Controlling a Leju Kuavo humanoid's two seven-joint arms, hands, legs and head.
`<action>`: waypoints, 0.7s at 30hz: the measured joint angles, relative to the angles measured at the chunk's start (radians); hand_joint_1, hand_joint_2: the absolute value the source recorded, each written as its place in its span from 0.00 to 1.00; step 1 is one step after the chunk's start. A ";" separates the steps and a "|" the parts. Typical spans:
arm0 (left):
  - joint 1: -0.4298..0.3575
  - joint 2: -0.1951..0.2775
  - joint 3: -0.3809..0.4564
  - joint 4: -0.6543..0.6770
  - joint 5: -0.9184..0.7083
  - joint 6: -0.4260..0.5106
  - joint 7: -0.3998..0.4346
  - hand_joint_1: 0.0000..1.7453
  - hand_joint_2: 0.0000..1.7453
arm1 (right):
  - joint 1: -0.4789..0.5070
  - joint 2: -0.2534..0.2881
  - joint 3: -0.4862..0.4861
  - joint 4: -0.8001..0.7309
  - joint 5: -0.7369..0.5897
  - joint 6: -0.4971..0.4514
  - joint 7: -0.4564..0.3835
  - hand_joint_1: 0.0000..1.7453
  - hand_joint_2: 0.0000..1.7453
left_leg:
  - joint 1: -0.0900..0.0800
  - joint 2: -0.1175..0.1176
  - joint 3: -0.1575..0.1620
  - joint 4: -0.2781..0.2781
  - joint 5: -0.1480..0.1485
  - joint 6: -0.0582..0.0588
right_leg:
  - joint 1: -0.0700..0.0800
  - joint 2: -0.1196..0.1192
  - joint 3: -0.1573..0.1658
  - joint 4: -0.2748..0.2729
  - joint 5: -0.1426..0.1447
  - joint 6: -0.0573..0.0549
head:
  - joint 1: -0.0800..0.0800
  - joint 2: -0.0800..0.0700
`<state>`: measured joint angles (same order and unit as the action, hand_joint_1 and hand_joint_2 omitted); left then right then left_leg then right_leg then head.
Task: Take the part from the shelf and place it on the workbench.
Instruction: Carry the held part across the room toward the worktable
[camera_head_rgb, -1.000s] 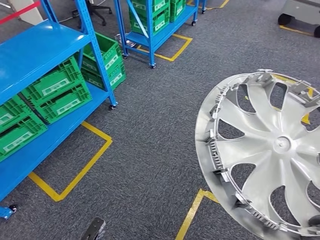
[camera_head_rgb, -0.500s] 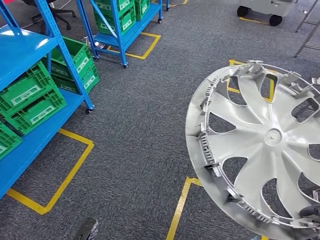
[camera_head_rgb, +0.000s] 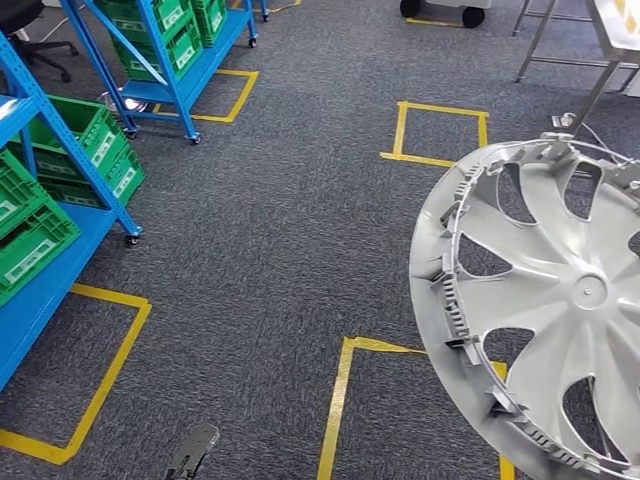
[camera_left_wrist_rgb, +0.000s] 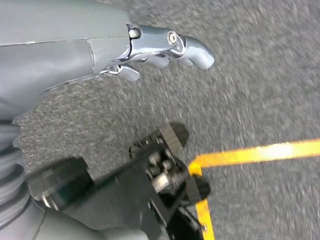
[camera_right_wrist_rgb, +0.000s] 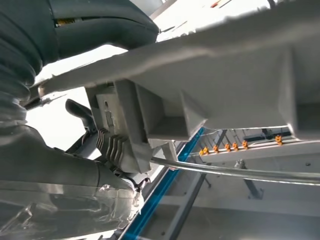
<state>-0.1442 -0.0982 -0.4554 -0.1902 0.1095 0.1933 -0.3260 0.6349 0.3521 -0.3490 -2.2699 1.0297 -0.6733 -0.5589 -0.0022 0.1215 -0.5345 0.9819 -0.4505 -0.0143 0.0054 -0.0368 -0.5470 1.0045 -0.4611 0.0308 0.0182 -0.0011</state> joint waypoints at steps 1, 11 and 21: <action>-0.001 -0.002 0.000 -0.001 -0.001 0.000 0.000 0.00 1.00 | 0.002 0.000 -0.004 -0.003 0.003 0.000 0.002 1.00 1.00 | 0.002 -0.017 -0.007 0.015 -0.016 -0.005 | -0.001 0.010 -0.004 -0.001 0.004 -0.009 | -0.001 0.000; 0.011 -0.006 0.002 -0.003 -0.009 -0.016 0.002 0.00 1.00 | 0.003 0.001 -0.022 -0.014 0.020 0.000 0.023 1.00 1.00 | 0.000 -0.185 -0.012 0.061 -0.019 0.021 | 0.006 0.141 -0.033 0.003 0.035 -0.025 | -0.002 0.000; 0.017 -0.011 0.003 -0.003 -0.011 -0.035 0.010 0.00 1.00 | 0.003 0.001 -0.032 -0.026 0.022 0.000 0.018 1.00 1.00 | 0.007 -0.099 0.012 -0.015 -0.004 0.033 | -0.012 0.045 -0.192 0.284 -0.092 0.035 | 0.006 0.000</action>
<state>-0.1274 -0.1096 -0.4520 -0.1934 0.0988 0.1587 -0.3156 0.6381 0.3529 -0.3809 -2.2963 1.0514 -0.6733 -0.5414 0.0044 0.0226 -0.5230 0.9670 -0.4542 0.0191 -0.0063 0.0079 -0.7389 1.2881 -0.5534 0.0657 0.0245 -0.0011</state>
